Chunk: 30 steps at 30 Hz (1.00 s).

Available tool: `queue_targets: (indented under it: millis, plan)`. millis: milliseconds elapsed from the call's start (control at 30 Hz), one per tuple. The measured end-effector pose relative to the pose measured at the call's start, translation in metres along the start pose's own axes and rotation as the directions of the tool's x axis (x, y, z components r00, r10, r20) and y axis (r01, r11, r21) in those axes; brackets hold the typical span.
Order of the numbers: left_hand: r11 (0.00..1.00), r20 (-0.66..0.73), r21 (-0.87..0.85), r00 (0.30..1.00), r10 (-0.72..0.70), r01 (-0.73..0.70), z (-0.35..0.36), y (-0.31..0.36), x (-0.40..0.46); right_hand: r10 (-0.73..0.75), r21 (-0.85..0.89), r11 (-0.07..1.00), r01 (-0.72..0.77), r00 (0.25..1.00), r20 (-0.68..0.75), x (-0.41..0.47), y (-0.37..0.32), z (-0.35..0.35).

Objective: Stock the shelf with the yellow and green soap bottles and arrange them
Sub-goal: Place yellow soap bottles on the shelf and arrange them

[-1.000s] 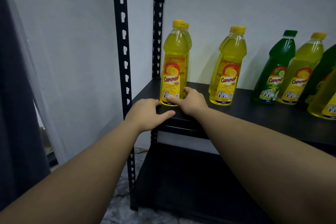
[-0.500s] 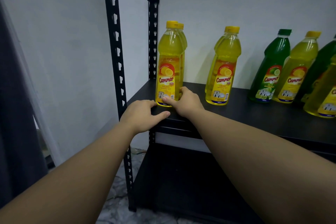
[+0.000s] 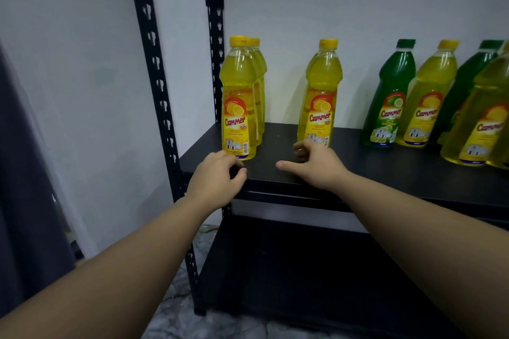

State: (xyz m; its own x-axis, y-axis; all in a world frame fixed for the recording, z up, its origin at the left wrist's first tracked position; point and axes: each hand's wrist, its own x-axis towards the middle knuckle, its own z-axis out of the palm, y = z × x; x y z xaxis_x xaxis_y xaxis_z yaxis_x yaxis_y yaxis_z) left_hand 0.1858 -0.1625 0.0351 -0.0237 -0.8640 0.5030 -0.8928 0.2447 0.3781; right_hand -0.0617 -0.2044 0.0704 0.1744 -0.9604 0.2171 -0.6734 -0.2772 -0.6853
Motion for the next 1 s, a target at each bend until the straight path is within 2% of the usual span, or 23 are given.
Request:
queue_targets:
  millis: [233,400,533,700,767,1000]
  plan:
    - [0.996,0.119,-0.022,0.989,0.091,-0.089,0.018,0.052,0.015,0.118,-0.028,0.992,-0.124,0.983,-0.139,-0.019,0.064,-0.07]
    - [0.99,0.204,-0.047,0.969,0.139,-0.132,0.038,0.092,0.037,0.28,0.068,0.96,-0.272,0.909,-0.31,-0.023,0.111,-0.124]
    - [0.992,0.228,-0.07,0.966,0.12,-0.107,0.052,0.117,0.055,0.392,0.137,0.918,-0.372,0.799,-0.456,-0.023,0.138,-0.155]
    - [0.991,0.232,-0.122,0.968,0.09,-0.063,0.064,0.123,0.066,0.497,0.239,0.849,-0.472,0.558,-0.665,-0.018,0.16,-0.173]
    - [0.989,0.235,-0.143,0.969,0.08,-0.047,0.065,0.118,0.067,0.527,0.268,0.825,-0.498,0.507,-0.682,-0.013,0.164,-0.177]
    - [0.986,0.202,-0.168,0.978,0.058,-0.024,0.067,0.114,0.063,0.514,0.264,0.834,-0.485,0.507,-0.692,0.0,0.181,-0.19]
